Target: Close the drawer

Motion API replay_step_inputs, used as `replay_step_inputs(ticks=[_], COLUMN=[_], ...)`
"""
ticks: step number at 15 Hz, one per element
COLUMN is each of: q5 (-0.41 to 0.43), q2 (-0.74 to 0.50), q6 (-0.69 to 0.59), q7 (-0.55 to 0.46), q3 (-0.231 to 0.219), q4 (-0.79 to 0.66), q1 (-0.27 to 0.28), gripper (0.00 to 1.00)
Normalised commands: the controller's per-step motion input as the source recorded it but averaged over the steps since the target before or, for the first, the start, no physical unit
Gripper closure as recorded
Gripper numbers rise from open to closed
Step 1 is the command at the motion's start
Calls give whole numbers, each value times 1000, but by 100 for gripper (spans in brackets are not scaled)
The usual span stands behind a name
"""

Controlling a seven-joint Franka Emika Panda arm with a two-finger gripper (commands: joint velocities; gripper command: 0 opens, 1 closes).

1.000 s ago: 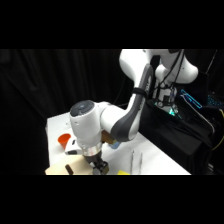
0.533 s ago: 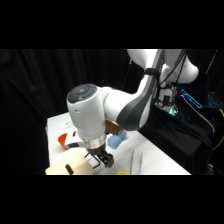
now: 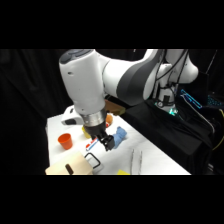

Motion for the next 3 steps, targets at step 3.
replay_step_inputs(ticks=[3], q5=[46], q2=[-242], q6=[-195], q7=[64], q3=[41], q4=[-94], q1=[-57], gripper=[0])
